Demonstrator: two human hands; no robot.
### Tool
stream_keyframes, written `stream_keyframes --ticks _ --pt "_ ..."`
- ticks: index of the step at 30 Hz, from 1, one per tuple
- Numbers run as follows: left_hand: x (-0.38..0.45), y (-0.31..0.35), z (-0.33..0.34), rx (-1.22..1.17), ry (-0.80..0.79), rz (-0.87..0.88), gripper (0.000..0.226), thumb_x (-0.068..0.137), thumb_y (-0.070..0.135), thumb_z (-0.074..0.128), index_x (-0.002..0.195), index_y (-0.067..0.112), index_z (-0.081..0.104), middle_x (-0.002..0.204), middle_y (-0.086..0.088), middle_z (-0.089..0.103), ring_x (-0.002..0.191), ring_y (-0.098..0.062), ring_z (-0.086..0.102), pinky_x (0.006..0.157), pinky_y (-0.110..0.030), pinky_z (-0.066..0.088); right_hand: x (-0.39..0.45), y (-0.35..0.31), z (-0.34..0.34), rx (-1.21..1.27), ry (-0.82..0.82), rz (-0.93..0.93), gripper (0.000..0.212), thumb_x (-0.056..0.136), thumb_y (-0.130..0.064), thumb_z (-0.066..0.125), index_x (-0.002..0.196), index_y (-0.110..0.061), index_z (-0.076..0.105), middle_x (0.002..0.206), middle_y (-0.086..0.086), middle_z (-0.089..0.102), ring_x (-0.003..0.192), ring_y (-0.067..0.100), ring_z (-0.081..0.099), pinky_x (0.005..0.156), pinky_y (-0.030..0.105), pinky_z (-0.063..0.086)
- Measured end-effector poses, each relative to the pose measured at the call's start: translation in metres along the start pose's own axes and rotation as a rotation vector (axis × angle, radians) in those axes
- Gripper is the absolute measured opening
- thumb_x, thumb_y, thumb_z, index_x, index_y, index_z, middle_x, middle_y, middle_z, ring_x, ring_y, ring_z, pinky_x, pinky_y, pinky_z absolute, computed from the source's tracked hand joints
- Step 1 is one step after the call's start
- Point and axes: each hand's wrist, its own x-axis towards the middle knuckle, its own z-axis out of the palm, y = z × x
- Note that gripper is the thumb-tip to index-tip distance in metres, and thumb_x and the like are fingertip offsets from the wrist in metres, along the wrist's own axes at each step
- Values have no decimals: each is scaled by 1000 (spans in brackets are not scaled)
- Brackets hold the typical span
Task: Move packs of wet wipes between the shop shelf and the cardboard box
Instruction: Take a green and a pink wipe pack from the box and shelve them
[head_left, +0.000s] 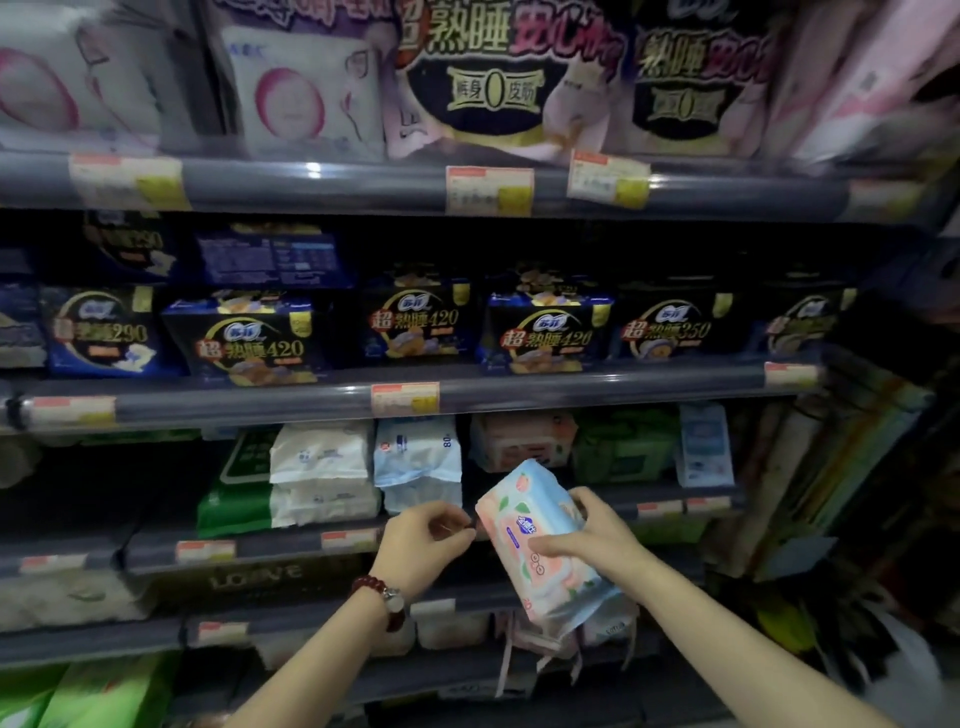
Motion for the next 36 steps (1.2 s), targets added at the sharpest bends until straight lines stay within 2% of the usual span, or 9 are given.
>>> stream_keyframes --ticks 7,11,14,18,20,25,27,30,36 --pt "30 8 0 -75 -64 33 16 79 14 73 76 29 68 63 12 69 63 7 63 59 -5 45 35 -19 -5 -367 94 -204 73 50 -43 87 112 -25 53 111 -1 59 98 16 57 75 25 46" --pt "43 4 1 -75 -86 38 11 78 15 74 78 25 70 70 9 72 68 5 65 63 -6 45 49 -25 -8 -424 101 -240 77 54 -43 87 119 -24 51 111 -3 52 96 14 51 75 24 41" --pt "46 2 3 -85 -90 28 5 79 16 74 79 20 71 72 3 73 66 2 65 60 -7 46 60 -24 -3 -531 81 -258 77 54 -48 84 120 -27 51 114 -2 54 101 17 55 81 30 48" --pt "45 0 3 -98 -109 33 3 80 15 73 80 18 72 73 12 74 67 1 67 61 -8 47 66 -29 0 -719 89 -256 80 59 -60 76 128 -32 49 122 -3 55 112 21 55 92 38 45" --pt "45 -1 3 -99 -95 23 4 79 17 73 80 20 73 77 11 74 70 0 67 64 -9 49 67 -35 -3 -765 83 -262 74 60 -58 77 125 -32 53 120 -3 58 111 22 56 92 39 44" --pt "39 -3 4 -76 -89 -11 8 79 18 73 79 26 72 78 6 74 73 -1 67 69 -12 49 77 -50 -10 -793 49 -314 65 60 -54 80 116 -25 62 112 -2 67 103 22 62 74 31 46" --pt "35 -5 3 -63 -87 -29 7 78 20 73 78 27 72 78 7 74 75 -3 68 70 -12 49 85 -55 -13 -779 15 -296 73 59 -54 82 119 -18 62 110 0 67 100 22 63 77 33 52" --pt "28 -9 1 -63 -66 -59 5 79 22 74 77 27 72 76 7 73 69 2 64 64 -8 46 97 -58 -14 -815 -35 -282 64 67 -43 83 117 -10 61 109 4 64 97 24 61 77 34 52" --pt "16 -19 -9 -101 -50 -80 4 79 25 74 76 23 72 82 -1 73 69 -1 62 68 -15 48 110 -50 -13 -822 -144 -293 88 69 -28 82 146 -32 40 134 2 58 117 24 56 91 32 51"
